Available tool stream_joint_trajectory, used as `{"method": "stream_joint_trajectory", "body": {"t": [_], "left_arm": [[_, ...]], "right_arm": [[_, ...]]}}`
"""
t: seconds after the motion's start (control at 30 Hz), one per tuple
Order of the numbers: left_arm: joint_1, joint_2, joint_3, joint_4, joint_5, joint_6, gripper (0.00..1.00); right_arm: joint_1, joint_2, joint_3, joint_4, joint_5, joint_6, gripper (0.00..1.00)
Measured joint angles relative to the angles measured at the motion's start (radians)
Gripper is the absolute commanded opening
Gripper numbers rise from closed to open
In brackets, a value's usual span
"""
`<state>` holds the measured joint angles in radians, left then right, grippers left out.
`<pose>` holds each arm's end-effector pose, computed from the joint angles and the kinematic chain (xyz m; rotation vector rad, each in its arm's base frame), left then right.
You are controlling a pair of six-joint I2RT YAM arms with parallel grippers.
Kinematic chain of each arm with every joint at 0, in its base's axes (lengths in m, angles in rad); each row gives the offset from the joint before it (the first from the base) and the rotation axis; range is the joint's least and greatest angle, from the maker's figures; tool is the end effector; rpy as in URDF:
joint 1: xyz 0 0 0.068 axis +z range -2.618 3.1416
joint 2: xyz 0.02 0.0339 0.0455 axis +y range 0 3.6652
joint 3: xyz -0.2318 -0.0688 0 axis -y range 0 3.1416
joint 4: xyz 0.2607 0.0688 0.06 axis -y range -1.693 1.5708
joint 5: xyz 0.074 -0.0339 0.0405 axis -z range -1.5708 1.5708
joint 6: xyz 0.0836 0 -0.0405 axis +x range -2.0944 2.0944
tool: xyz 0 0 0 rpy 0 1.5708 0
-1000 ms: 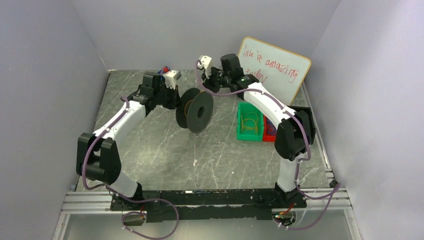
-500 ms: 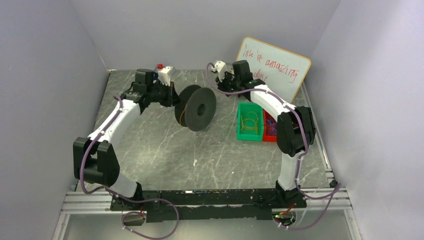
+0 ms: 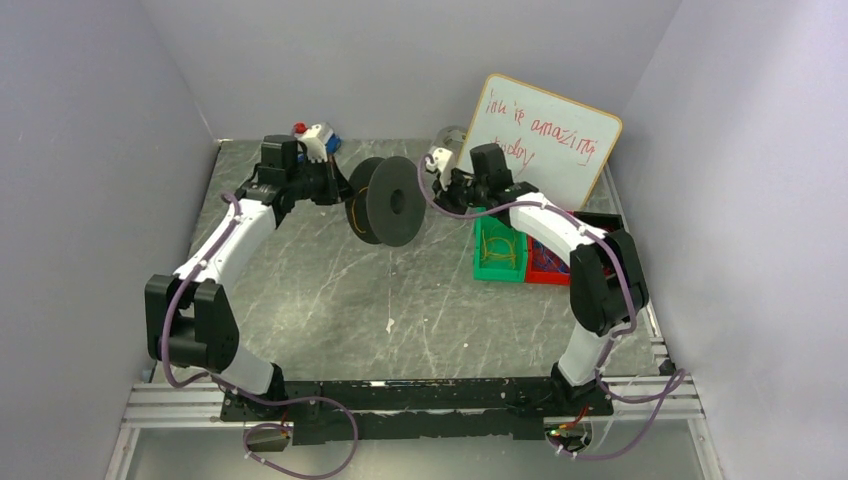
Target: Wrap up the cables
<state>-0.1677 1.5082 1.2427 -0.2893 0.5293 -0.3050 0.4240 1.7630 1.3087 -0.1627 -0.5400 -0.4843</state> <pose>0.3844 -0.1079 0.2573 0.1745 2.1475 -0.8390 0.3867 0.2217 0.1962 -1.2012 1.7702 0.5528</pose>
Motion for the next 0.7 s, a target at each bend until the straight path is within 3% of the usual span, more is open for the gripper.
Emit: {"method": "stream_joint_trajectory", "body": {"t": [0.43,0.7], "left_arm": [[0.031,0.034,-0.093,0.05,-0.028,-0.092,0.02],[0.065,0.034,-0.095,0.095,-0.008,-0.12,0.03]], "right_arm": [[0.153,-0.001,-0.031,-0.001,-0.046,-0.06,0.0],[0.167,0.0,-0.064,-0.031,-0.045,-0.113,0.0]]}}
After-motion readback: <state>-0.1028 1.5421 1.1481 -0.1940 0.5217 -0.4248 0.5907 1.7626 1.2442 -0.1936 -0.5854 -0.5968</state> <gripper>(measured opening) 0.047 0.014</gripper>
